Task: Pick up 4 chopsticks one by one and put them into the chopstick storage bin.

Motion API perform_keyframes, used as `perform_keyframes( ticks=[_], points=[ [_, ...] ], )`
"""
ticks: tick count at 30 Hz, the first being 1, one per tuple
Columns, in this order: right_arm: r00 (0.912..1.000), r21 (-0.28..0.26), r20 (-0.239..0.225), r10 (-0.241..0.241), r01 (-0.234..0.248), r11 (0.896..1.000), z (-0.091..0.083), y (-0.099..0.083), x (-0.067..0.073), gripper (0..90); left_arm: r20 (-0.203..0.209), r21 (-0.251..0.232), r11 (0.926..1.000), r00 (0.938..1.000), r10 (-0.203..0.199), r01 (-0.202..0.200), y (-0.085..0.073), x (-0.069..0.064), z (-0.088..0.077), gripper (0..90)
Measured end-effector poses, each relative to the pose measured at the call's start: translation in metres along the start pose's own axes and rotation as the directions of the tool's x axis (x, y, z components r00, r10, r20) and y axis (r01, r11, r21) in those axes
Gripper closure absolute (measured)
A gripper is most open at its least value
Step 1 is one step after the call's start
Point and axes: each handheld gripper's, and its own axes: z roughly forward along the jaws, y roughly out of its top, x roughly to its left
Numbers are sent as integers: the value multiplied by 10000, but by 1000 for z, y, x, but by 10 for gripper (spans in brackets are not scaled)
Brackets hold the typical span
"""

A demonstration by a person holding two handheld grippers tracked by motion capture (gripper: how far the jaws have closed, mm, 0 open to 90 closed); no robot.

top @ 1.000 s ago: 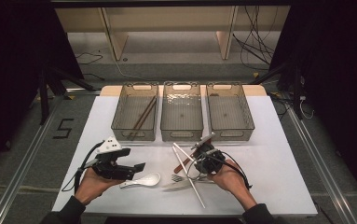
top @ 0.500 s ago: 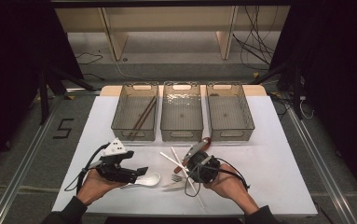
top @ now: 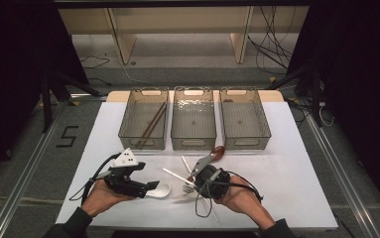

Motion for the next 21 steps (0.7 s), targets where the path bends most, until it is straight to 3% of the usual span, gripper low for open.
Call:
perform_keyframes(
  ticks=[3,11,17,21],
  points=[
    [9993,-1,-88,-367,367,9993,0,1,3,857,103,46,9999,9999,89,-89,0,-2,1,185],
    [9979,82,-243,-597,599,9982,1,3,9,857,328,570,9958,9970,695,-713,0,-11,10,182],
    [9927,37,-469,-1111,1114,9938,1,6,15,858,703,985,9867,9899,1229,-1295,3,-16,16,183],
    [9893,86,-592,-1332,1340,9909,1,9,21,858,905,1380,9754,9829,1606,-1720,4,-18,19,183]
  ],
)
